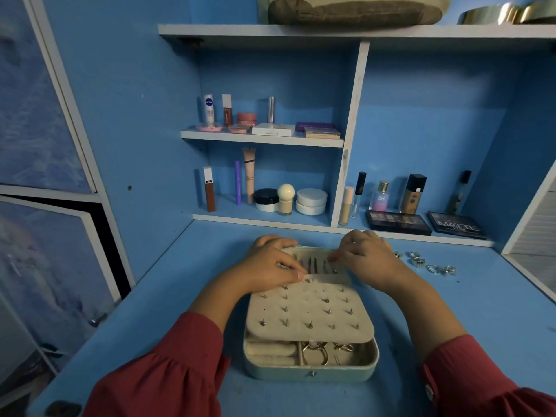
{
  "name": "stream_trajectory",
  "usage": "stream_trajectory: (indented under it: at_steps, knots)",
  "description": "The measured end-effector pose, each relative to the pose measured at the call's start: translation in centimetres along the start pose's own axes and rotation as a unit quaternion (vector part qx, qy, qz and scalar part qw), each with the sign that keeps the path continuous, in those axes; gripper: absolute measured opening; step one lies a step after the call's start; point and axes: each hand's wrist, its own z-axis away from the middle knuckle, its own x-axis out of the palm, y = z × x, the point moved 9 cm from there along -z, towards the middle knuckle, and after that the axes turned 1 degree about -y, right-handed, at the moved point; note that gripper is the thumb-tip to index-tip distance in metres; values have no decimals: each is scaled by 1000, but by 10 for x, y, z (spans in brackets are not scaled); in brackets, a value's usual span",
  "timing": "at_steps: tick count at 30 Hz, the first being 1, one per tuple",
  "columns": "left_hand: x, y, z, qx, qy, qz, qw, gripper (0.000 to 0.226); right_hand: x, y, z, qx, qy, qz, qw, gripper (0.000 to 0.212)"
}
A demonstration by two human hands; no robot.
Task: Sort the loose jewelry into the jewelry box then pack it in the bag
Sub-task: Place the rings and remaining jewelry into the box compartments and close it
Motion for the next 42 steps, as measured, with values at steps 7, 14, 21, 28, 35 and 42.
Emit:
stream_trajectory:
  at_steps: [7,14,21,28,35,42]
  knots:
    - [-6,0,0,-3,37,27,999,13,-6,3,3,-4,20,32,999,16]
    - [-4,-1,1,-17,24,45,999,6,8,-6,1,-26,-21,45,998,13]
    - [-4,-1,1,-17,32,42,998,16,16,-12,1,-60,-59,56,995,6]
    - [-5,-1,1,-13,36,34,999,10,13,-10,0,-51,-23,13,998,22]
    - [-6,7,-3,8,21,24,999,23,-6,5,1,-27,23,44,998,35]
    - [21,24,-17,6,-97,-115,989,37,-1,7,4,-14,-18,54,998,26]
